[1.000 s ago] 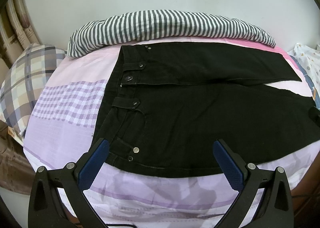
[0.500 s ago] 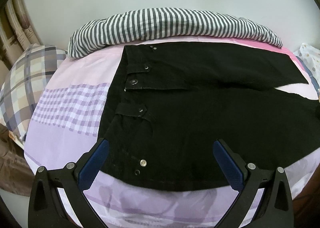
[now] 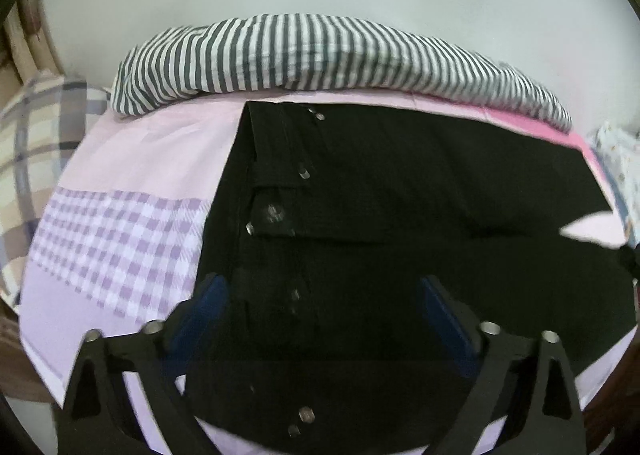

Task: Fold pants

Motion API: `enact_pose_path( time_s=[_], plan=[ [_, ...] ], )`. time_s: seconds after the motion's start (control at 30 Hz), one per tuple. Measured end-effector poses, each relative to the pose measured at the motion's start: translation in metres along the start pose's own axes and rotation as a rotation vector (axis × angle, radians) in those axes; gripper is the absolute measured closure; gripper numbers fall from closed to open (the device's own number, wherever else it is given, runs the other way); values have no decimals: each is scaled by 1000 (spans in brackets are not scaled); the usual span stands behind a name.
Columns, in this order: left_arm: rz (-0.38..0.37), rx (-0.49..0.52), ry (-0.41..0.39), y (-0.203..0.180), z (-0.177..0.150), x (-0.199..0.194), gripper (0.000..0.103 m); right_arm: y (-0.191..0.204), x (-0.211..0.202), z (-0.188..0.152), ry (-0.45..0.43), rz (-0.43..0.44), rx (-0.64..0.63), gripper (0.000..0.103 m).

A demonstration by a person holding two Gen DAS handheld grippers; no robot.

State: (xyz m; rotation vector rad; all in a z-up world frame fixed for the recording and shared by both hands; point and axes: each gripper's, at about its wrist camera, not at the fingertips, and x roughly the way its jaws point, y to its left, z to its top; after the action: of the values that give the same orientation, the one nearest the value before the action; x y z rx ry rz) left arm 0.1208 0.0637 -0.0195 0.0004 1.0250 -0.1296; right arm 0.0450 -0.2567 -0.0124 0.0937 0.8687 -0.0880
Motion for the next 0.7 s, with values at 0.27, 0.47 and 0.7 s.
enact_pose_path(
  time_s=[0.27, 0.47, 0.7],
  plan=[
    [-81, -90, 1, 54, 50, 31, 38, 12, 35, 40, 24, 107, -23, 4],
    [-243, -197, 63, 86, 85, 68, 55, 21, 64, 73, 44, 165, -45, 4],
    [-318, -266, 132, 104, 115, 113, 61, 38, 99, 95, 79, 191, -86, 4]
  ],
)
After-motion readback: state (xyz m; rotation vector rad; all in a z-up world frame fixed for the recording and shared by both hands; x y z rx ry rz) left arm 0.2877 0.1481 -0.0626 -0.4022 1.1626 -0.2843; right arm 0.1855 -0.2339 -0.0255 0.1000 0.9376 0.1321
